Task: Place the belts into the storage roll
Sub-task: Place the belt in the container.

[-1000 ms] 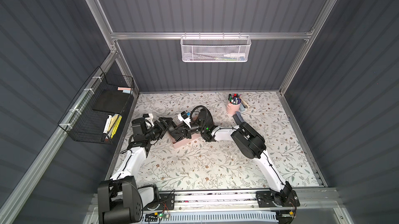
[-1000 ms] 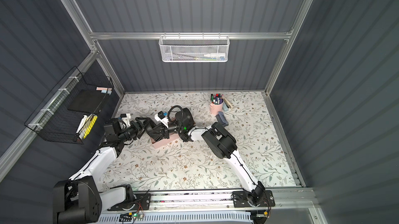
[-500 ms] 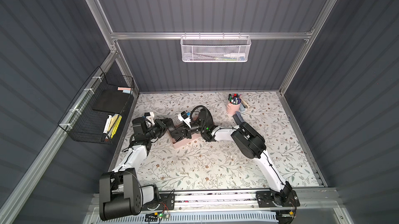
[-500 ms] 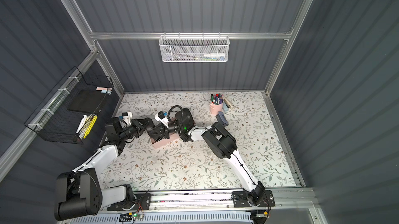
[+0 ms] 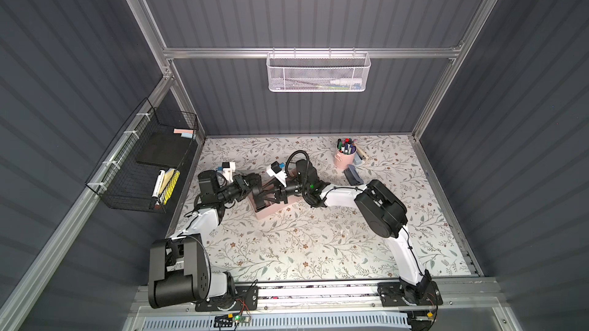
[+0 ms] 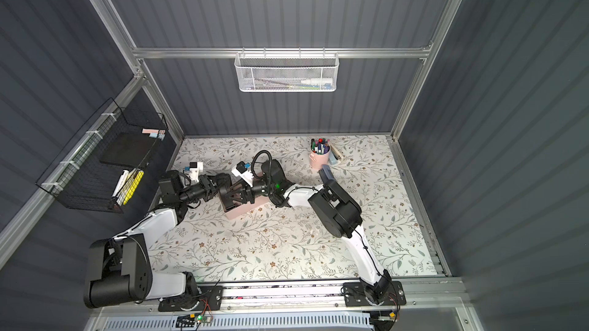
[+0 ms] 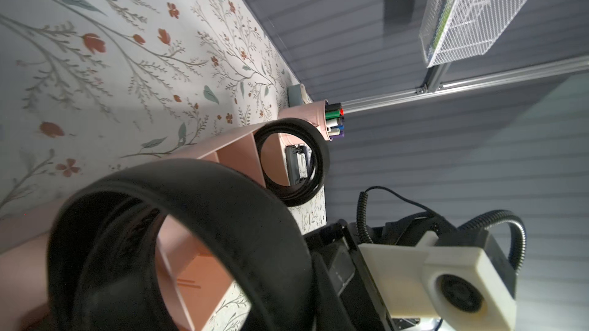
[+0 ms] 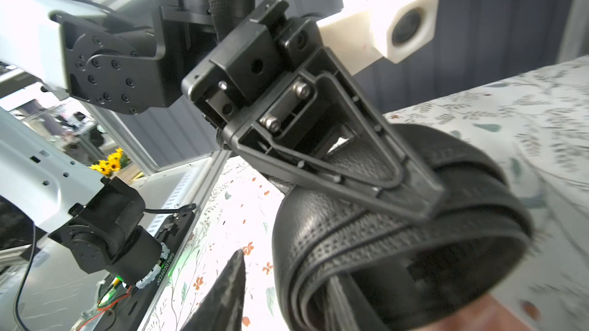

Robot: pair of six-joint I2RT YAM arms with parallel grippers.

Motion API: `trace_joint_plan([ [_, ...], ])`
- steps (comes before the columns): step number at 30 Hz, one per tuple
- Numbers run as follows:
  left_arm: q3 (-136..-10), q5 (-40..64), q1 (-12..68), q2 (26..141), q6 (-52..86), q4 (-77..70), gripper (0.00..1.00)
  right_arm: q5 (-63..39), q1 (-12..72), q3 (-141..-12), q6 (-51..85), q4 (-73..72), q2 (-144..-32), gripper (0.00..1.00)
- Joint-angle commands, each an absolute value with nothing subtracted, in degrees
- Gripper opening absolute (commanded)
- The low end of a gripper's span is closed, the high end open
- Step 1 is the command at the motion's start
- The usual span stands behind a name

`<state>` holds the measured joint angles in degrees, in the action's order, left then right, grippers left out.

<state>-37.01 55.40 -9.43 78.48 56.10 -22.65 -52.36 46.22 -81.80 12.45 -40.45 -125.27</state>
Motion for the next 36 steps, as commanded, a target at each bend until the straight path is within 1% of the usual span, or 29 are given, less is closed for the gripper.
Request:
trace_joint_plan([
  [1, -36.81, 55.29, -9.05, 79.98, 51.35, -19.99, 0.0, -51.03, 46.27, -81.25, 7.34, -42.56, -116.71, 0.44],
  [10, -29.17, 52.19, -8.79, 79.03, 52.13, -25.41, 0.0, -50.48, 45.53, -76.98, 4.73, -36.74, -108.82, 0.47],
  [14, -27.49, 51.96, -8.7, 78.68, 51.84, -26.35, 0.0, -49.62, 45.27, -75.58, 3.99, -34.58, -105.7, 0.52],
  [20, -27.17, 52.03, -8.57, 79.25, 52.2, -27.3, 0.0, -48.91, 45.27, -73.36, 3.8, -31.51, -102.23, 0.54],
  [21, -27.46, 51.8, -8.45, 79.29, 52.16, -27.33, 0.02, -48.55, 45.33, -72.72, 4.39, -31.47, -101.77, 0.55],
  [22, -27.87, 51.68, -8.51, 79.65, 52.31, -27.26, 0.1, -48.34, 45.29, -72.31, 4.94, -30.89, -101.41, 0.56],
  [23, -28.16, 51.59, -8.53, 80.0, 52.44, -27.09, 0.22, -48.18, 45.39, -72.03, 5.15, -30.04, -101.06, 0.56],
  [24, -28.47, 51.78, -8.6, 80.39, 52.52, -27.42, 0.2, -47.92, 45.35, -71.65, 5.14, -28.87, -100.62, 0.57],
  [25, -28.84, 51.78, -8.55, 80.72, 52.45, -27.48, 0.14, -47.45, 45.5, -71.46, 4.87, -27.52, -100.18, 0.56],
  [27, -29.72, 51.81, -8.53, 81.39, 51.72, -25.98, 0.04, -47.39, 45.82, -71.92, 3.28, -21.81, -99.67, 0.52],
  [28, -30.12, 52.19, -8.53, 81.92, 51.76, -26.29, 0.0, -48.15, 46.03, -72.55, 1.41, -17.52, -99.67, 0.47],
  [29, -30.33, 52.44, -8.53, 82.38, 51.96, -26.45, 0.0, -48.95, 46.41, -73.18, -0.17, -13.77, -99.9, 0.41],
  [31, -30.97, 52.54, -8.53, 82.94, 52.24, -26.56, 0.0, -50.64, 47.61, -74.02, -4.16, -5.59, -100.64, 0.22],
  [33, -31.83, 53.02, -8.61, 83.61, 52.94, -26.79, 0.0, -50.02, 49.39, -73.82, -7.99, -0.5, -101.36, 0.09],
  [36, -33.8, 53.68, -8.79, 84.62, 54.06, -27.36, 0.0, -49.13, 51.75, -73.99, -11.32, 3.78, -103.12, 0.04],
])
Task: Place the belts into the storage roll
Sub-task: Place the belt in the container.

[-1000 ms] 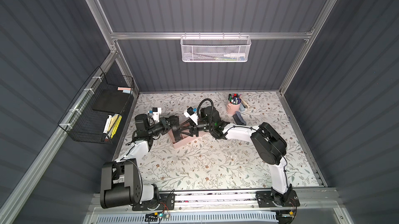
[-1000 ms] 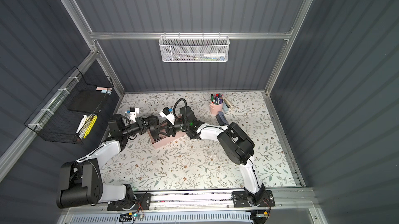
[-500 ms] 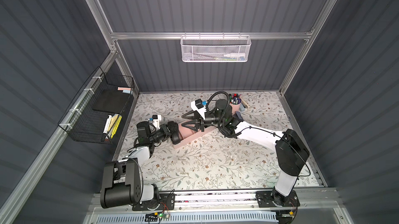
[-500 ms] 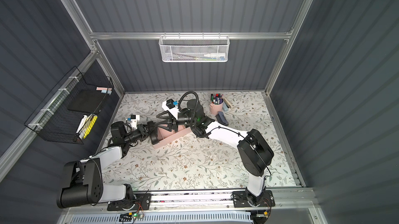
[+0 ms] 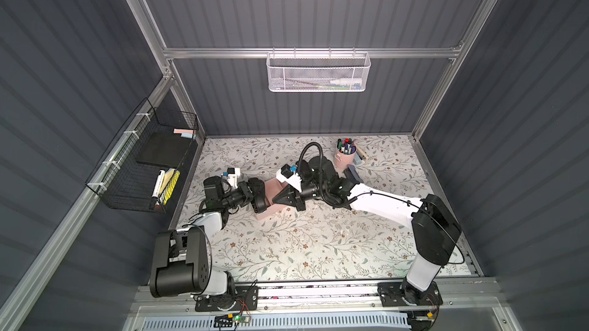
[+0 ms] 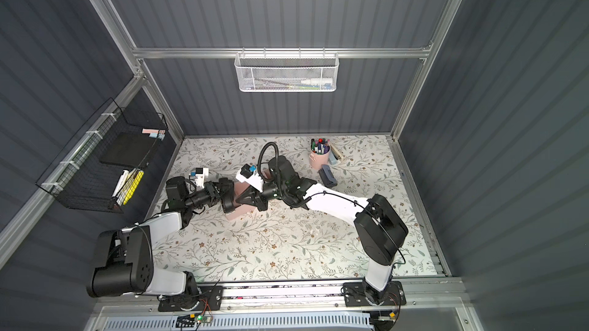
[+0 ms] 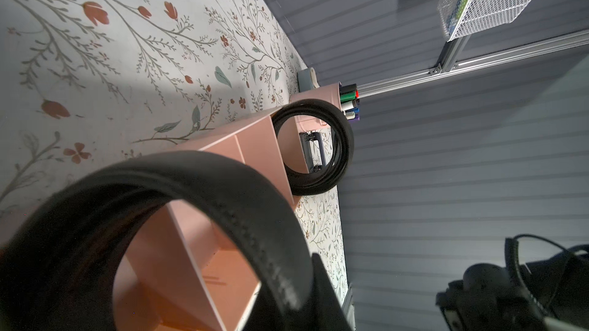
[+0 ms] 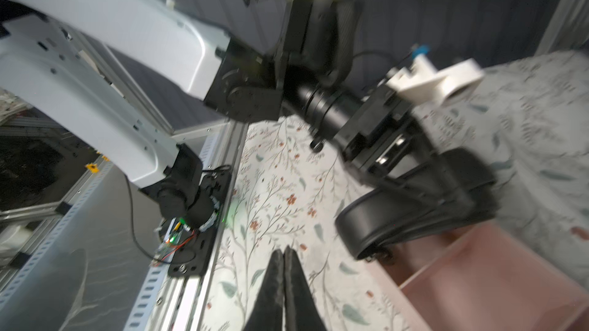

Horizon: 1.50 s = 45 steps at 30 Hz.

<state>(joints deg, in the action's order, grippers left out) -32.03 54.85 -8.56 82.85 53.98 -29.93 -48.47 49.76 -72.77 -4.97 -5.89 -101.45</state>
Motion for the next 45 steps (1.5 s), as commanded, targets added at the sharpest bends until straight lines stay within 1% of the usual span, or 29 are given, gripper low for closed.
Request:
trace_joint_plan([
  [1, -34.63, 53.85, -8.96, 85.17, 54.15, -27.27, 0.0, -49.14, 52.52, -74.22, -11.55, 4.18, -104.02, 0.02],
  [8, -37.28, 55.0, -9.18, 88.9, 57.16, -29.86, 0.0, -46.68, 54.41, -79.05, -11.16, 4.38, -111.44, 0.0],
  [12, -37.52, 55.73, -9.16, 89.73, 59.82, -31.92, 0.0, -41.56, 54.41, -82.01, -10.71, 4.61, -115.08, 0.0],
  [17, -39.97, 56.77, -9.23, 89.71, 60.41, -30.5, 0.0, -35.82, 54.06, -87.03, -10.63, 6.3, -118.89, 0.0],
  [22, -41.28, 57.78, -9.23, 90.86, 62.22, -30.93, 0.0, -25.94, 53.49, -93.32, -9.76, 9.14, -122.99, 0.0],
  [24, -41.22, 58.09, -9.23, 91.27, 62.99, -31.41, 0.0, -25.13, 53.18, -94.75, -9.15, 8.28, -123.93, 0.0],
  [31, -42.13, 59.93, -9.23, 92.58, 66.66, -34.47, 0.0, -15.82, 53.0, -99.8, -7.06, 8.23, -126.34, 0.0],
  [38, -43.6, 61.54, -9.23, 94.18, 68.35, -35.73, 0.0, -11.16, 53.0, -101.71, -4.89, 6.49, -126.65, 0.0],
  [45, -42.41, 62.31, -9.23, 96.6, 67.75, -37.53, 0.0, -10.67, 52.82, -103.69, -4.77, 7.37, -128.68, 0.0],
])
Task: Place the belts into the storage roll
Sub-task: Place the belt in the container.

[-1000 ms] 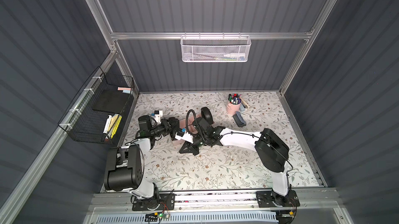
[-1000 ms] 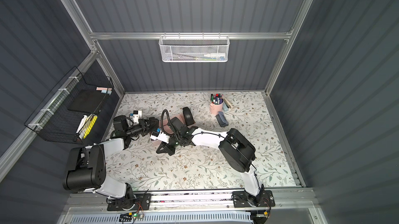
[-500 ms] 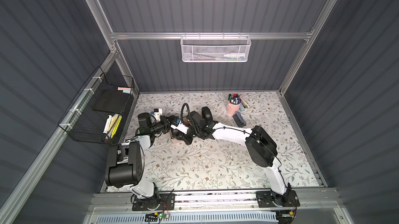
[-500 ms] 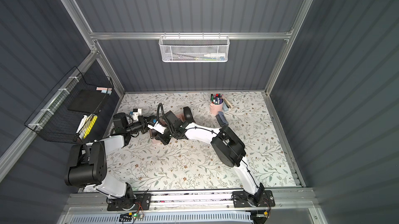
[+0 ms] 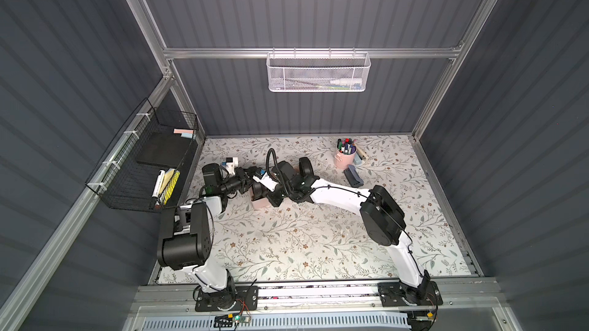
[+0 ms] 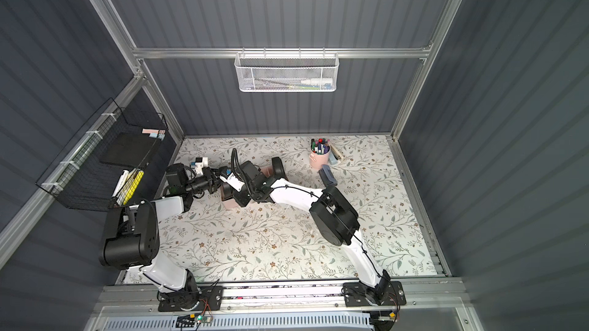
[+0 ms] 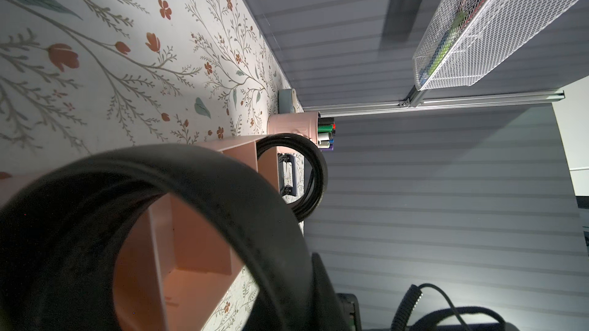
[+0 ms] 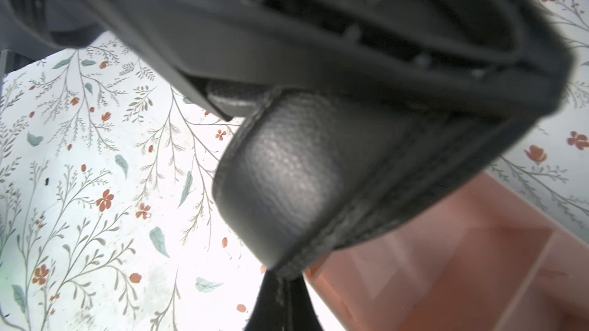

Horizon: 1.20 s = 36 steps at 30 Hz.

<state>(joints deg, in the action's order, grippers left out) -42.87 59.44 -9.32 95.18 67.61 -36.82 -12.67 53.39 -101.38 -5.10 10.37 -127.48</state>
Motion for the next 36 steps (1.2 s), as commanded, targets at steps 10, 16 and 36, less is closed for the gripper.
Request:
trace_joint_plan([
  [10, -38.45, 62.49, -9.23, 98.39, 65.93, -38.77, 0.0, -10.44, 52.77, -102.3, -5.44, 8.63, -125.16, 0.11],
  [16, -40.64, 63.09, -9.72, 95.99, 61.86, -30.84, 0.52, -9.84, 52.78, -96.86, -5.06, 6.85, -115.68, 0.32],
  [36, -53.62, 37.72, -11.87, 71.14, 20.45, 25.3, 0.99, -6.89, 41.11, -76.31, 7.54, 14.28, -82.63, 0.55],
])
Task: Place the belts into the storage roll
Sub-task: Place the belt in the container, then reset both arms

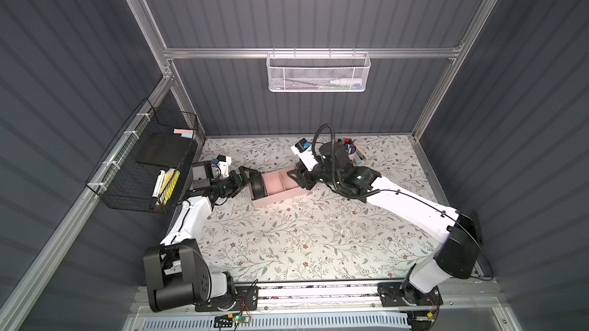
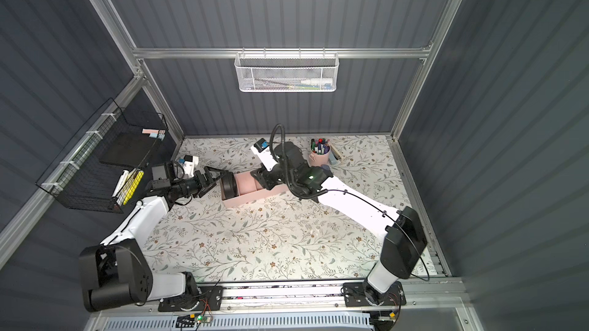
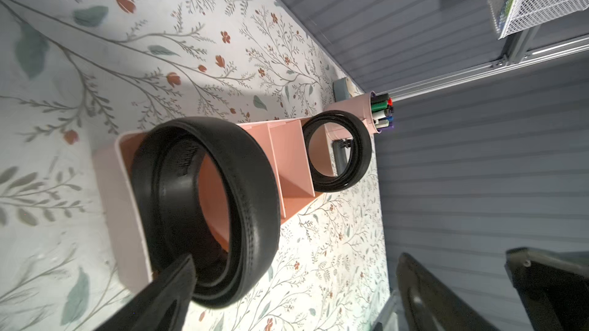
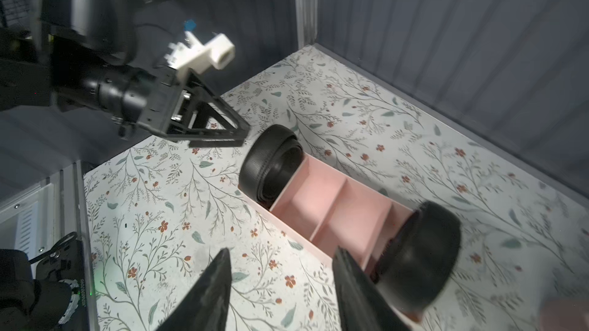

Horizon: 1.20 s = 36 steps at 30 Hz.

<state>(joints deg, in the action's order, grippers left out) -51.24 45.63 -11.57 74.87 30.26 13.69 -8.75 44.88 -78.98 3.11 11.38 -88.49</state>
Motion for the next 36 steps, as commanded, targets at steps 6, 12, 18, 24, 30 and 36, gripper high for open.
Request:
trace_joint_plan([
  [6, -48.56, 26.83, -11.51, 63.35, 15.5, 32.95, 0.99, -1.17, 28.74, -62.29, 9.69, 15.95, -65.47, 0.72],
  [12, -43.23, 10.55, -10.92, 59.24, 18.97, 32.95, 1.0, 8.35, 20.92, -51.86, 9.08, 19.83, -55.88, 0.86],
  [18, -36.19, 1.19, -9.14, 50.6, 20.41, 24.97, 0.99, 13.46, 14.27, -39.19, 9.25, 15.87, -51.3, 0.86],
  [24, -35.1, 0.13, -5.08, 54.13, 10.9, 24.45, 0.99, 7.65, 8.86, -28.19, 7.89, 1.47, -50.4, 0.86],
  [30, -28.87, -1.6, -4.48, 55.34, 10.88, 14.34, 0.99, 2.54, 6.86, -23.16, 3.38, -10.08, -56.58, 0.87],
  [36, -20.93, -0.1, -4.57, 57.88, 9.9, -4.86, 1.0, 1.23, 4.51, -23.35, -1.4, -20.55, -66.99, 0.87],
])
